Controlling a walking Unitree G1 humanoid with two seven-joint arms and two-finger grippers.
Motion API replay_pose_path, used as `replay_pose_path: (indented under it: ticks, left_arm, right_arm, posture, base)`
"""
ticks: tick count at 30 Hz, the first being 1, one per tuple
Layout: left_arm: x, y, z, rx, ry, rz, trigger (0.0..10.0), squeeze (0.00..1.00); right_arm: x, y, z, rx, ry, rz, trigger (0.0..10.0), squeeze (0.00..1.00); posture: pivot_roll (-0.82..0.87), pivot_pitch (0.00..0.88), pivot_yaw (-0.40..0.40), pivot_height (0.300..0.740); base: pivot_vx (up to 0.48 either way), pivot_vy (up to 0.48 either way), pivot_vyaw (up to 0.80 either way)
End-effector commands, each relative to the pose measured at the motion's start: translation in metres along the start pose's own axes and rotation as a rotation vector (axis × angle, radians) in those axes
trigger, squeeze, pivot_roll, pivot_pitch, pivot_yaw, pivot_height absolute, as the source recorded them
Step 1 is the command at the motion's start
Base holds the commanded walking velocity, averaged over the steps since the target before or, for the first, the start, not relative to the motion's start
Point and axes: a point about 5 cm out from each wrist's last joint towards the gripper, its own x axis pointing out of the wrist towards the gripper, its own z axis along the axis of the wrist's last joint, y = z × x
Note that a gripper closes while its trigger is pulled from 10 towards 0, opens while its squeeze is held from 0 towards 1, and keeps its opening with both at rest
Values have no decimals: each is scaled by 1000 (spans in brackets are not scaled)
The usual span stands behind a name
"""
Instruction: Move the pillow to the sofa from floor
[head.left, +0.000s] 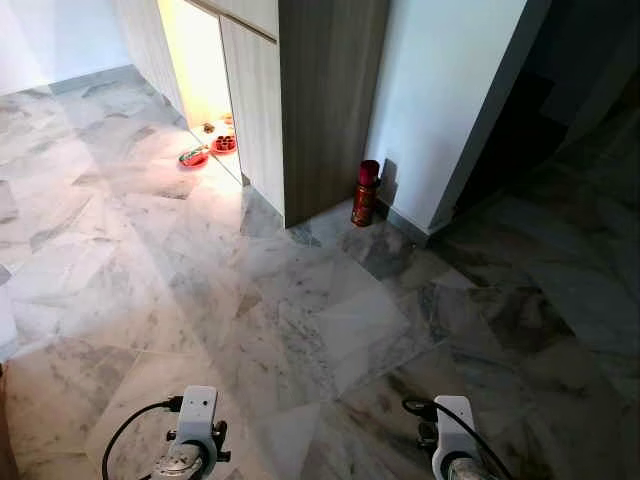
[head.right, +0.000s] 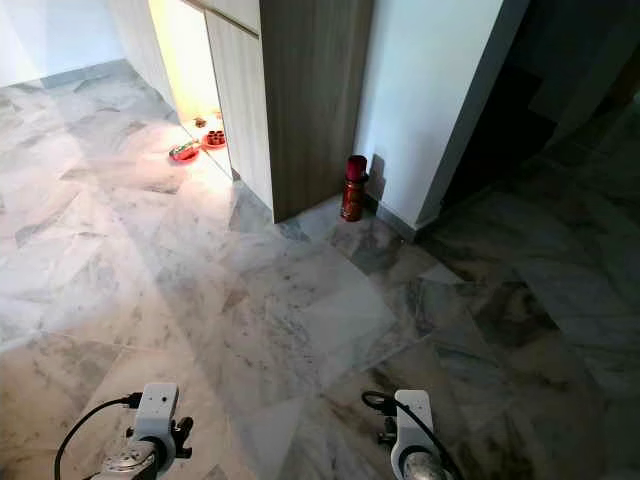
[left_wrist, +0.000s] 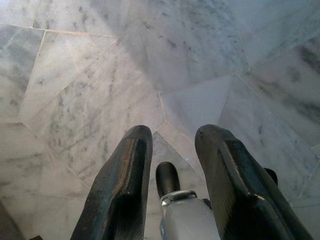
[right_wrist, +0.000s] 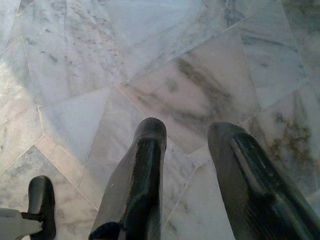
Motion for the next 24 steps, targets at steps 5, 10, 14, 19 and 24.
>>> replay_pose_path:
  ticks: [5, 10, 14, 19, 24]
  left_arm:
    - [4, 22, 24, 156, -17, 16, 10000, 0]
    - [2, 26, 15, 20, 2, 22, 10000, 0]
    - [2, 19, 15, 102, -10, -33, 10000, 0]
    - [-1, 23, 8, 91, -8, -30, 10000, 0]
    - [-3, 31, 6, -19, -48, 34, 10000, 0]
  right_arm:
    - [0, -44, 12, 258, 1, -34, 10000, 0]
    - [1, -41, 11, 174, 12, -27, 10000, 0]
    - [2, -26, 16, 216, -22, 82, 10000, 0]
    - [3, -20, 19, 254, -47, 69, 10000, 0]
    - [3, -22, 21, 295, -67, 21, 10000, 0]
  posture:
    - [-52, 0, -11, 740]
    - [-42, 0, -19, 740]
    - [-28, 0, -27, 740]
    - [-17, 0, -20, 740]
    - [-17, 0, -14, 740]
  base:
    - [0, 0, 0]
    - [0, 0, 0]
    - [0, 0, 0]
    - [0, 0, 0]
    - [0, 0, 0]
